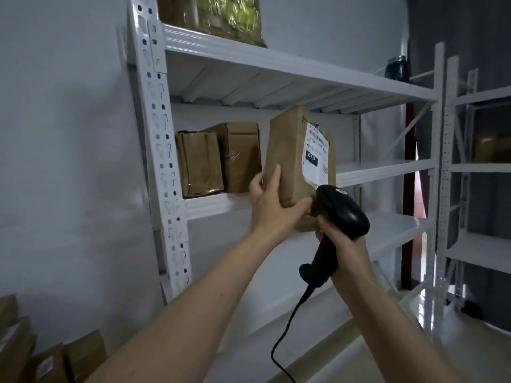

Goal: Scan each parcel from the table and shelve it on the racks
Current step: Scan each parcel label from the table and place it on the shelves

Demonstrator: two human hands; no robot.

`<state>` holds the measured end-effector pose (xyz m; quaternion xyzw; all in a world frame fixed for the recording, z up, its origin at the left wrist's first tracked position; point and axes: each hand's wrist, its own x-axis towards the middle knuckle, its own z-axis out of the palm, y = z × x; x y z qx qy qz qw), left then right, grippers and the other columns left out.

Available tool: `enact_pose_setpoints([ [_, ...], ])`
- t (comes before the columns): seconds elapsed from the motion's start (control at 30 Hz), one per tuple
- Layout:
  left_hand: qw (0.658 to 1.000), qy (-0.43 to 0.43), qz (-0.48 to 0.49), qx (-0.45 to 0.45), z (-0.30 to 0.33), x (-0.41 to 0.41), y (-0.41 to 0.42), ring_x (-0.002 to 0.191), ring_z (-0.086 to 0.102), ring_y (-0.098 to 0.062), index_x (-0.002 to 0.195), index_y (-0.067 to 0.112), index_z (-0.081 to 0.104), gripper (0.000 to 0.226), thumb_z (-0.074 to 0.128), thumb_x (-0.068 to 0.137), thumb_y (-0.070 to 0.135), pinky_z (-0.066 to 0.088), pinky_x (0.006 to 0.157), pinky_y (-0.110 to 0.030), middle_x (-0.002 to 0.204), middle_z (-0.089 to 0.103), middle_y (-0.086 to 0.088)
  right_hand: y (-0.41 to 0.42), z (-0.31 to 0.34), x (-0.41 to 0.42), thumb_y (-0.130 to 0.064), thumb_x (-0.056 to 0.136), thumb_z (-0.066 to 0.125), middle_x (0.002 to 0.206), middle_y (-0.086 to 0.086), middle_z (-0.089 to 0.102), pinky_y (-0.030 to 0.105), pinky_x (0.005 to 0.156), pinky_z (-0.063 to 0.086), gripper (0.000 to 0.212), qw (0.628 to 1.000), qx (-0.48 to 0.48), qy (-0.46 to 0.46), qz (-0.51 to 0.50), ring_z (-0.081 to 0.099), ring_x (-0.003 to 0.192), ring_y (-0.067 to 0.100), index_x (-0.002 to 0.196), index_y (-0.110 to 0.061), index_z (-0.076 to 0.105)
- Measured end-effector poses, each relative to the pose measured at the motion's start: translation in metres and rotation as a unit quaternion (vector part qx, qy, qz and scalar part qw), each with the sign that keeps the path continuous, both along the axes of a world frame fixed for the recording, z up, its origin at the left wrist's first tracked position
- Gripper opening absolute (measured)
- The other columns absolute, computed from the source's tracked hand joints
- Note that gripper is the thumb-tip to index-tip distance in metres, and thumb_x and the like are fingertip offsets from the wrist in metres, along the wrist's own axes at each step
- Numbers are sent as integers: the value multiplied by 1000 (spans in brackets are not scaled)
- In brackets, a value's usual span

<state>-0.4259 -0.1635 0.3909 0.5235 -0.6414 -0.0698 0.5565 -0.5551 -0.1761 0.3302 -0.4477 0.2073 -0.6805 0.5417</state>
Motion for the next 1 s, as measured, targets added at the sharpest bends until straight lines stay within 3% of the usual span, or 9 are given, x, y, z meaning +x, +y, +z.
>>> enact_pose_setpoints([
  [0.13, 993, -100, 29, -57, 31, -3, -35, 135, 26, -20, 151, 28, 30, 79, 72, 84, 34, 28, 106, -29, 153, 21, 12, -37, 34, 7, -19, 75, 76, 104, 0, 75, 33, 96, 50, 37, 1000, -24, -10, 13, 67, 105, 18, 111, -20, 68],
  [0.23, 983, -145, 59, -94, 48, -2, -59, 131, 31, -22, 148, 27, 36, 69, 69, 88, 23, 32, 107, -33, 152, 28, 9, -63, 51, 12, -15, 80, 71, 118, 9, 70, 44, 103, 46, 43, 998, -41, -25, 37, 64, 113, 24, 122, -15, 63],
  [0.37, 962, -182, 121, -162, 64, 4, -86, 128, 36, -25, 139, 26, 48, 59, 72, 85, 21, 38, 107, -37, 146, 24, -8, -96, 65, 18, -9, 89, 65, 120, 16, 67, 57, 98, 48, 34, 996, -43, -49, 63, 63, 114, 31, 123, -10, 62],
  [0.47, 947, -198, 159, -195, 69, 9, -107, 123, 38, -26, 134, 28, 51, 56, 73, 83, 26, 40, 102, -37, 141, 28, -9, -117, 69, 24, -9, 90, 64, 122, 20, 65, 59, 93, 51, 34, 995, -41, -54, 73, 64, 113, 32, 124, -6, 60],
  [0.57, 923, -233, 216, -216, 70, 11, -124, 117, 41, -27, 136, 28, 49, 57, 71, 84, 32, 37, 95, -34, 140, 35, -10, -134, 70, 29, -9, 90, 64, 120, 21, 66, 57, 90, 53, 34, 995, -17, -48, 82, 67, 106, 34, 123, -3, 59],
  [0.7, 891, -289, 269, -223, 69, 15, -139, 120, 42, -29, 140, 27, 44, 60, 68, 86, 35, 37, 96, -36, 144, 39, -9, -154, 71, 35, -10, 87, 68, 101, 18, 71, 47, 79, 59, 30, 997, 24, -22, 67, 73, 83, 35, 114, 2, 62],
  [1.0, 861, -251, 380, -224, 52, 40, -150, 126, 44, -29, 137, 16, 48, 75, 79, 74, 42, 36, 102, -39, 140, 44, -14, -201, 80, 56, -11, 80, 77, 90, 17, 72, 34, 63, 60, 23, 996, 78, 36, 35, 73, 72, 32, 98, -2, 65],
])
